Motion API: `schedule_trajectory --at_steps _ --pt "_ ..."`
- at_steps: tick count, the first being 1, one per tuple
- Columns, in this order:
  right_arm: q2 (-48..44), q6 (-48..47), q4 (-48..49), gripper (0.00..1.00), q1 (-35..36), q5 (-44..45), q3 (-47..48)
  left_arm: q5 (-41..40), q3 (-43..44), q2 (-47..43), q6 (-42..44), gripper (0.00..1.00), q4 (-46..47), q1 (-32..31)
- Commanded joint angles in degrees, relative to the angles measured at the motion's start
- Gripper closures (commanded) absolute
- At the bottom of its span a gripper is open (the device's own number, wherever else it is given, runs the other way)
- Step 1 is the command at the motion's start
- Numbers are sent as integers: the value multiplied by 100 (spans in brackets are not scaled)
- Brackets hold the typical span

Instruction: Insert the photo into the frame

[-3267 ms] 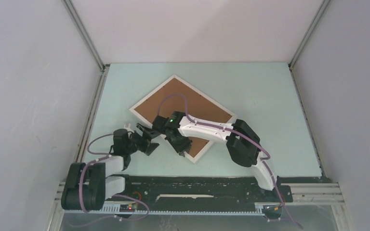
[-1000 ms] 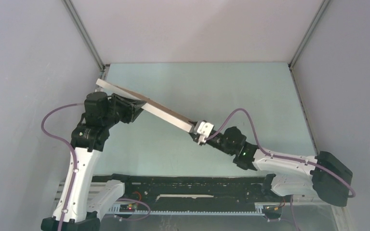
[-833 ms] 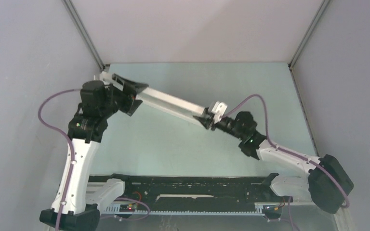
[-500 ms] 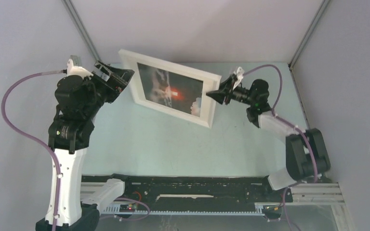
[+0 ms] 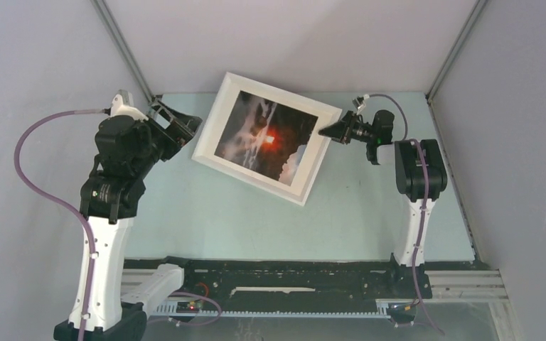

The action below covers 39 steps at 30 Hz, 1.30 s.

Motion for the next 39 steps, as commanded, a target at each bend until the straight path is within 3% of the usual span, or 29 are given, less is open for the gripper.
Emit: schedule_trajectory --at_steps 1,4,8,15,16,17,18,20,22,25,27,30,34,39 --pt "110 -253 -1165 100 -107 -120 691 57 -160 -26 150 12 160 -30" --pt "460 -392 -1953 100 -242 -121 1377 117 -301 -39 97 12 247 -30" --pt "1147 -1616 -4721 100 -405 -11 3012 167 -411 -64 63 12 297 -30" --pt "1328 -1745 -5274 73 -573 630 3505 285 -228 -51 214 12 190 -30" --pt "1350 -1753 -5404 64 -583 659 3662 279 -171 -67 223 12 134 -30" --pt "1376 -1868 -5730 10 -598 713 3898 271 -109 -80 232 12 96 -34" --pt "1402 -2112 -6508 2 -608 805 4227 260 -50 -101 232 12 50 -30" --pt "1393 -2806 -7881 0 -659 1072 4974 229 44 -149 257 12 -37 -30" --pt "1174 -3105 -9247 0 -734 1981 5682 155 114 -218 282 12 -104 -30" --pt "573 -3588 -11081 0 -571 4130 6334 1 225 -276 455 12 -183 -30" --pt "-82 -3844 -11846 0 -360 5600 6277 -87 393 -251 655 11 -267 -30" --pt "-1488 -4147 -12099 0 230 6878 5271 118 702 -200 1125 11 -259 -30" --pt "-3390 -4198 -12034 0 1121 6822 4130 638 1212 -195 1901 6 -103 -56" --pt "-5342 -4189 -11833 0 3299 7512 3498 1362 1968 -159 2557 0 8 -67"
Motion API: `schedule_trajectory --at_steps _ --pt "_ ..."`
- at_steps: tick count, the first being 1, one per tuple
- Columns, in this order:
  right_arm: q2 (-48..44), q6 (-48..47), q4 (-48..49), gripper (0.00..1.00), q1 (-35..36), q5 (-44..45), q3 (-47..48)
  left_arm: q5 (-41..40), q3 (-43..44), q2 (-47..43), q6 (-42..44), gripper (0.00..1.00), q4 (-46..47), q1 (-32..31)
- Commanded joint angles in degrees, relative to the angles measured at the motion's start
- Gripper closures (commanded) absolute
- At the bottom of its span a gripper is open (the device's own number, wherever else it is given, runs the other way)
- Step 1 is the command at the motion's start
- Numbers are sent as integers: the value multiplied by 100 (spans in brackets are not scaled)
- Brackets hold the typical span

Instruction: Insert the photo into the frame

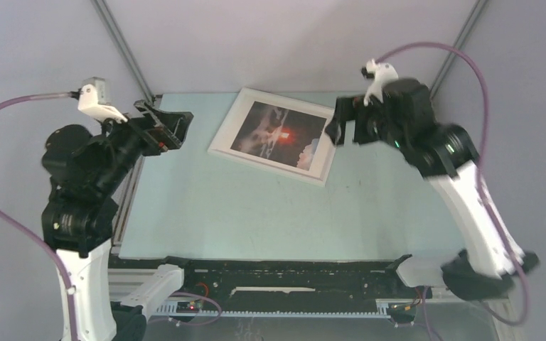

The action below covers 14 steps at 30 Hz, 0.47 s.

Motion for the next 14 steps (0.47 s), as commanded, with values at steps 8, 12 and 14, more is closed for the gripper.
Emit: schedule_trajectory --at_steps 8,12,14 --pt "-3315 385 266 0 2038 1390 -1175 403 509 -690 1061 0 1198 -34" --pt "-4176 125 943 1 2037 1303 -1545 412 382 -767 972 0 1353 -34" --pt "-4220 33 875 0 2034 1637 -1387 457 311 -774 884 0 1359 -32"
